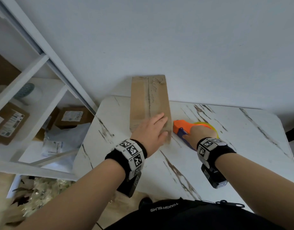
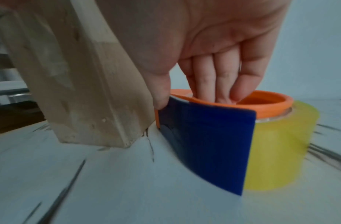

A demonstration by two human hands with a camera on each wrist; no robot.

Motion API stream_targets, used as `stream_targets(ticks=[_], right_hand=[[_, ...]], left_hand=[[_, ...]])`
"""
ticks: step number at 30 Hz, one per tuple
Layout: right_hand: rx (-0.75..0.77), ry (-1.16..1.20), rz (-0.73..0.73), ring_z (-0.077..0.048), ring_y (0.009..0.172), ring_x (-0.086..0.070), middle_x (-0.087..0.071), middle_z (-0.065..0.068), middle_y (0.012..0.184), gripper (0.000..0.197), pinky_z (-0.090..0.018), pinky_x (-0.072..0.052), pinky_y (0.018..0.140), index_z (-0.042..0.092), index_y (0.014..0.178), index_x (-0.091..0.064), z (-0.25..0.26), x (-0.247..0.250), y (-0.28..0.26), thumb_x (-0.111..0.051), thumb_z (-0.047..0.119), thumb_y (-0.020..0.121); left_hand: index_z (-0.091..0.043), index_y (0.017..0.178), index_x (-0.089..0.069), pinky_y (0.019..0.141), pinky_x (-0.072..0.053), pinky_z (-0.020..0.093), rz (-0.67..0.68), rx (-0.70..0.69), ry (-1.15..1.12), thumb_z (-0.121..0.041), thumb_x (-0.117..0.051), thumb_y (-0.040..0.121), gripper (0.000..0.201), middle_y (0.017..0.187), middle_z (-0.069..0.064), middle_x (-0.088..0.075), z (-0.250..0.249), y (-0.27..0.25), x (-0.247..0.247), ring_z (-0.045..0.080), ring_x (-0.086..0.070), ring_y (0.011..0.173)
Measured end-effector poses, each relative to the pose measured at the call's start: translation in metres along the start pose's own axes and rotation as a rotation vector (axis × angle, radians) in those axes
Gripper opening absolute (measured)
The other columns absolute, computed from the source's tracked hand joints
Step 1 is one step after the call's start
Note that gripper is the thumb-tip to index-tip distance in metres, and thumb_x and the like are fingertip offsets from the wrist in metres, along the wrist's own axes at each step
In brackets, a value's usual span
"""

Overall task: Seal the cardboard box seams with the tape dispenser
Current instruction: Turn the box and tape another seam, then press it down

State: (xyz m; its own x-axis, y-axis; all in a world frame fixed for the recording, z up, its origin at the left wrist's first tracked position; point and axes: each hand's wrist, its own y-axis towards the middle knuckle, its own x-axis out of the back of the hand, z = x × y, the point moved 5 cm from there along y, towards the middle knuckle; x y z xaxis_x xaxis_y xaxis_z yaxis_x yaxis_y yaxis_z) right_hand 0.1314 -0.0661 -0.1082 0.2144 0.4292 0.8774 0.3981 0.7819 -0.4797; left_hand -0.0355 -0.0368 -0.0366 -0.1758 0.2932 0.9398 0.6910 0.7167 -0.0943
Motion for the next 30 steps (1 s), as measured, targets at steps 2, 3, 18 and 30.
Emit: stream_targets(ticks=[2,3,18,30], right_hand=[[-0.038,0.051,-0.013,-0.02,0.055,-0.048,-0.044,0.0,0.057,0.035,-0.021,-0.031,0.047,0.012,0.071,-0.055,0.0,0.001,-0.003,-0.048,0.04,0.091],[-0.056,0.082,-0.042,-0.021,0.058,-0.051,-0.047,-0.001,0.06,0.031,-0.022,-0.033,0.049,0.012,0.077,-0.058,0.001,0.005,-0.005,-0.05,0.04,0.09],[0.088,0.897,-0.194,-0.029,0.087,-0.057,-0.067,-0.017,0.095,0.037,-0.041,-0.048,0.085,0.0,0.101,-0.066,0.051,0.043,-0.032,-0.037,0.023,0.098],[-0.016,1.387,-0.159,-0.025,0.088,-0.065,-0.067,-0.023,0.104,0.019,-0.032,-0.054,0.087,-0.006,0.102,-0.065,0.046,0.023,-0.037,-0.05,-0.004,0.092]], left_hand=[[-0.017,0.146,-0.024,0.116,-0.01,0.029,-0.042,0.023,0.017,-0.032,-0.037,0.097,0.053,0.156,-0.002,-0.019,0.011,-0.002,0.009,0.015,-0.018,0.142],[-0.017,0.146,-0.023,0.117,-0.01,0.03,-0.067,0.041,0.034,-0.033,-0.037,0.097,0.053,0.156,0.0,-0.019,0.017,-0.003,0.012,0.016,-0.017,0.142],[-0.01,0.148,0.003,0.105,-0.037,0.035,0.026,0.409,-0.368,-0.039,-0.038,0.096,0.072,0.147,0.013,-0.037,0.078,-0.008,0.001,0.026,-0.042,0.13],[-0.013,0.144,-0.026,0.104,-0.041,0.04,0.012,0.422,-0.485,-0.042,-0.037,0.094,0.059,0.135,0.01,-0.052,0.108,-0.008,-0.009,0.026,-0.05,0.123]])
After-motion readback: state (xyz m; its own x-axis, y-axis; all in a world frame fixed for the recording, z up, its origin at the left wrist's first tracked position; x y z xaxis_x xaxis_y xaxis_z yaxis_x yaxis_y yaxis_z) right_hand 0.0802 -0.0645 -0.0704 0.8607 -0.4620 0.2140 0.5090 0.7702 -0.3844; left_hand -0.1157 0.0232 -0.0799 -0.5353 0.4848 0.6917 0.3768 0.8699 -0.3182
